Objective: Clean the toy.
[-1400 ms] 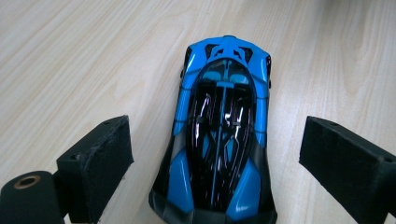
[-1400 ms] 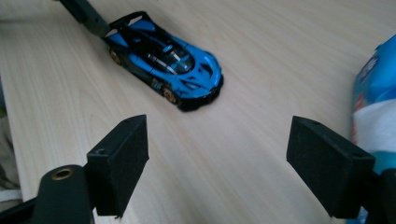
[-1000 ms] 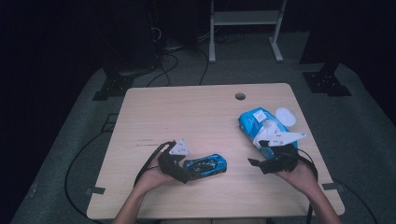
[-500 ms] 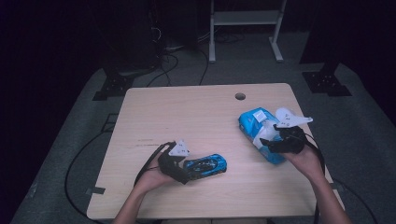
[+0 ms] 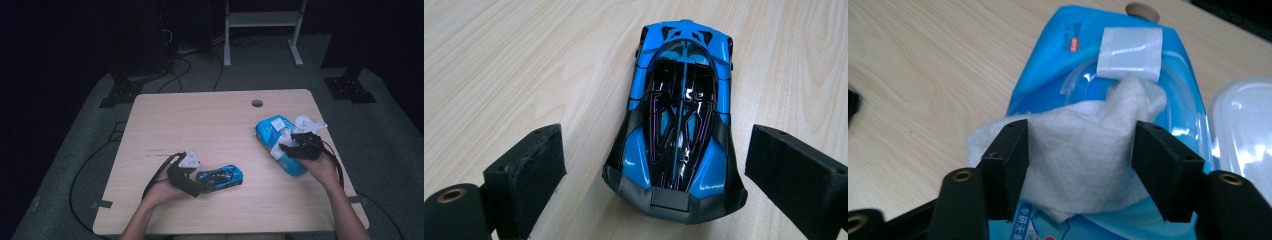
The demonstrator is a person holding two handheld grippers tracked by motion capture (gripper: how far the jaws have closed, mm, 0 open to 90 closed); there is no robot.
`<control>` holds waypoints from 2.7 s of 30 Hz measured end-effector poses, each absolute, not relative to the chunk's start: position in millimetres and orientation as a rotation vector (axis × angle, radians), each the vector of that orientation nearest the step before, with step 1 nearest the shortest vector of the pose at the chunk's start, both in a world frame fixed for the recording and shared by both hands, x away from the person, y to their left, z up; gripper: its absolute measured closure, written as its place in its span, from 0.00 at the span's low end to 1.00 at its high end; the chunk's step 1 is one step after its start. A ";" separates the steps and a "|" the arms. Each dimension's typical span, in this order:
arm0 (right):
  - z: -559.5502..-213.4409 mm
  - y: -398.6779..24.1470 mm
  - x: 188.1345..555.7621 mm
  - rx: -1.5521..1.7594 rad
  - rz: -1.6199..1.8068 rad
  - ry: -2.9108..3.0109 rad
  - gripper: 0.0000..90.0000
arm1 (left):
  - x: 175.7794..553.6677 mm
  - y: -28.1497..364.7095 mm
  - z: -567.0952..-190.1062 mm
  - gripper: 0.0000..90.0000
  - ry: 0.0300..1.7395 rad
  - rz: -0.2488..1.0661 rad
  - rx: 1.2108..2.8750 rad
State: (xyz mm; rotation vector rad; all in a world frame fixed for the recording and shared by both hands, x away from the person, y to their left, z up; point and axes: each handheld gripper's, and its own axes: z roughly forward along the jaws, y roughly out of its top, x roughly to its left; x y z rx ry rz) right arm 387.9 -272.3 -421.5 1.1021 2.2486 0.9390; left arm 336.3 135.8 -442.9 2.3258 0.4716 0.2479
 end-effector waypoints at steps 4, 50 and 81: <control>-422.2 -277.3 390.5 1.140 0.967 2.239 0.55 | 336.0 135.4 -442.7 0.10 0.463 0.263 2.328; -361.3 -219.1 276.5 0.694 1.424 2.315 0.94 | 331.2 139.6 -443.1 0.10 0.430 0.318 2.308; -454.1 -160.8 354.3 0.923 1.240 2.617 0.70 | 332.5 136.1 -451.9 0.10 0.415 0.258 2.350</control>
